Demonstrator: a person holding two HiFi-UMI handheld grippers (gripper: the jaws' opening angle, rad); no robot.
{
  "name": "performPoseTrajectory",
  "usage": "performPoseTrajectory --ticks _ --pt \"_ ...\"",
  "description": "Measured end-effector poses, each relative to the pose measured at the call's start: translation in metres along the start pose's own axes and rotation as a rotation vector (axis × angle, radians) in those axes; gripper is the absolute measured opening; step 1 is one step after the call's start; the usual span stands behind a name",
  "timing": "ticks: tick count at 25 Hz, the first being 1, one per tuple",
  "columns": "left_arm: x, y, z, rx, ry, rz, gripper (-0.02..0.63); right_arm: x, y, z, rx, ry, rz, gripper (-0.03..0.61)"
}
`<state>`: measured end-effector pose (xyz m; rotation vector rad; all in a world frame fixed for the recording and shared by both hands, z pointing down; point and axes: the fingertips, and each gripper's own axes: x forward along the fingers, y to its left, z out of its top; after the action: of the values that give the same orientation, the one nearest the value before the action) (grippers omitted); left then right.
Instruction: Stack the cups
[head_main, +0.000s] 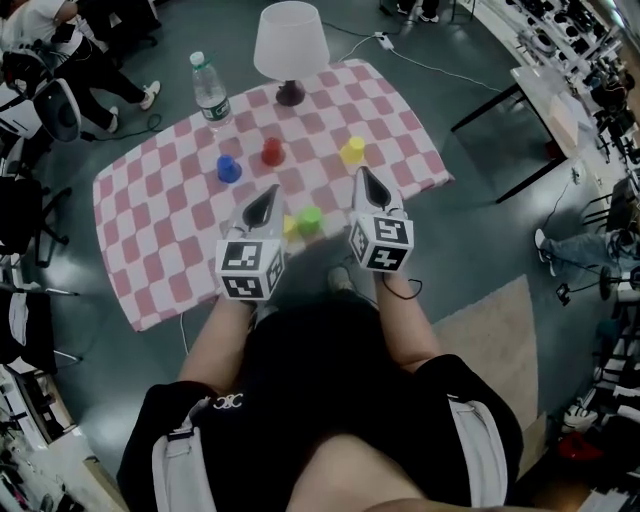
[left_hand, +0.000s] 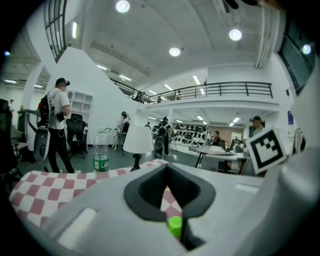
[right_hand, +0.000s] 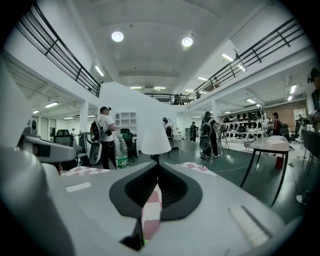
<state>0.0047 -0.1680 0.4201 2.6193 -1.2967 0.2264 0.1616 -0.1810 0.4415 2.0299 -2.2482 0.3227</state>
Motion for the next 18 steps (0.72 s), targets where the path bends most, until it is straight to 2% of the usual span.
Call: performPoseTrajectory --ticks 2,3,5,9,18 --pt "0.007 -0.002 -0.001 -0.005 0.004 0.029 -0.002 0.012 -0.011 -0.005 0.001 0.030 0.016 0.001" --pt "0.011 -0.002 -0.001 -0.007 0.006 0.044 -0.002 0.019 -0.014 -0.008 0.002 0.047 0.039 0.021" --pt "0.017 -0.003 -0.002 -0.010 0.012 0.073 -0.002 0.032 -0.018 -0.014 -0.003 0.080 0.093 0.141" --pt "0.026 0.000 -0.004 -0.019 0.025 0.141 -0.002 0.059 -0.028 -0.027 -0.035 0.129 0.146 0.235" --pt "0.041 0.013 -0.012 -0.058 0.038 0.287 -0.002 0.115 -0.059 -0.073 -0.029 0.226 0.159 0.253"
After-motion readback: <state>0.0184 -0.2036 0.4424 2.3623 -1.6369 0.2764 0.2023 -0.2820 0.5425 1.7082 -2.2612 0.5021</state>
